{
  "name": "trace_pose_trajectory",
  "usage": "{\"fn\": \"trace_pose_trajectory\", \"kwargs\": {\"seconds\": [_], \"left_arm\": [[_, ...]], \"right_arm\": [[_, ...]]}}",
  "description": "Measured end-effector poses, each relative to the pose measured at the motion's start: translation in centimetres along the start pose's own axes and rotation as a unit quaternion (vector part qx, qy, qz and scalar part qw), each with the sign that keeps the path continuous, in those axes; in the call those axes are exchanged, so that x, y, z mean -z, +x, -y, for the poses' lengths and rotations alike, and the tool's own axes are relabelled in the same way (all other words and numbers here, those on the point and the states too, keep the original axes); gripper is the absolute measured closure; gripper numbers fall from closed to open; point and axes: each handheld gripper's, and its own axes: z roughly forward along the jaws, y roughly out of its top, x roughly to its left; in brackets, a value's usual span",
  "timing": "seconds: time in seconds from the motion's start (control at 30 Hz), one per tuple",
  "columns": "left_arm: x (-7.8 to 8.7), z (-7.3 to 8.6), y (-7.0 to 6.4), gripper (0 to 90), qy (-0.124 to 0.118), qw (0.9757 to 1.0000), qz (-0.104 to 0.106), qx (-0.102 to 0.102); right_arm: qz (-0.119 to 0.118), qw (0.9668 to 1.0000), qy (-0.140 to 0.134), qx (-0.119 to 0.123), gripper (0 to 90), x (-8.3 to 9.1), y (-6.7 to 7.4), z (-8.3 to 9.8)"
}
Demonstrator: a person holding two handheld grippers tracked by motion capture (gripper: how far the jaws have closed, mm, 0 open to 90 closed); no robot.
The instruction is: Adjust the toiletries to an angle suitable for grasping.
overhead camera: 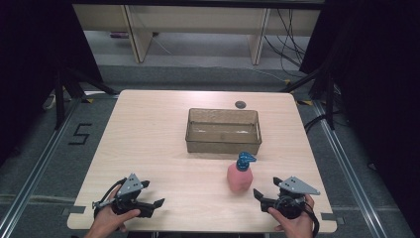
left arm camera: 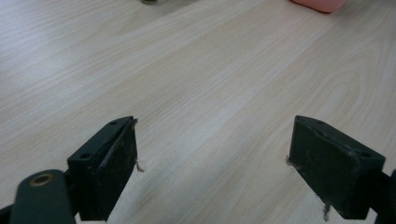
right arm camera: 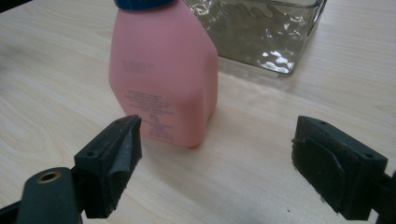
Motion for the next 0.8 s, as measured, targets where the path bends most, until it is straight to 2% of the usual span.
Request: {"fn": "trace_pose_trajectory", "kwargs": {"seconds": [0.13, 0.2, 0.23, 0.27, 0.3, 0.33, 0.43, 0.47, 0.5, 0.53, 0.57, 0.63, 0.67, 0.8], "left_arm": [[-0.1, 0.0, 0.0, 14.7, -0.009, 1.0, 0.001, -0.001], [0.0, 0.0, 0.0, 14.7, -0.004, 1.0, 0.003, -0.001], [0.0, 0.0, 0.0, 14.7, -0.005, 1.0, 0.002, 0.002], [0.1, 0.0, 0.1, 14.7, 0.001, 0.9999, -0.009, -0.006], [0.1, 0.0, 0.1, 14.7, 0.001, 0.9999, -0.009, -0.006], [0.1, -0.1, 0.0, 14.7, -0.009, 1.0, 0.002, 0.004], [0.1, -0.1, 0.0, 14.7, -0.008, 1.0, 0.002, 0.001], [0.1, -0.1, -0.1, 14.7, -0.014, 0.9999, 0.002, 0.004], [0.1, -0.1, -0.1, 14.7, -0.014, 0.9999, 0.002, 0.004], [0.2, -0.1, 0.0, 14.7, -0.008, 1.0, 0.0, 0.0], [0.3, -0.1, 0.1, 14.7, -0.001, 1.0, -0.003, -0.009], [0.3, -0.1, 0.1, 14.7, -0.001, 1.0, -0.003, -0.009], [0.2, -0.1, -0.1, 14.7, -0.008, 1.0, 0.0, -0.001], [0.2, -0.1, 0.0, 14.7, -0.011, 0.9999, 0.008, -0.002]], "right_arm": [[0.0, 1.0, -0.005, 0.0, 16.4, 0.0, 0.0, 0.0], [-0.006, 1.0, -0.005, -0.004, 16.4, 0.1, 0.1, -0.1], [-0.003, 0.9997, -0.022, 0.013, 16.3, 0.1, 0.0, -0.2], [-0.005, 0.9997, -0.021, 0.011, 16.0, 0.2, 0.0, -0.3], [-0.005, 0.9997, -0.021, 0.011, 16.0, 0.2, 0.0, -0.3], [-0.014, 0.9996, -0.023, 0.005, 15.5, 0.2, 0.1, -0.3], [-0.019, 0.9994, -0.027, -0.008, 15.5, 0.1, 0.4, -0.4], [-0.02, 0.9989, -0.039, 0.016, 15.6, 0.2, 0.3, -0.6], [-0.02, 0.9989, -0.039, 0.016, 15.6, 0.2, 0.3, -0.6], [-0.026, 0.9989, -0.038, -0.004, 15.7, 0.3, 0.7, -0.7], [-0.021, 0.9984, -0.05, 0.016, 15.7, 0.2, 0.5, -0.7], [-0.021, 0.9979, -0.058, 0.021, 15.7, 0.2, 0.5, -0.9], [-0.024, 0.998, -0.056, 0.014, 15.7, 0.3, 0.7, -0.9], [-0.029, 0.9969, -0.07, 0.02, 15.6, 0.2, 0.8, -1.1]]}}
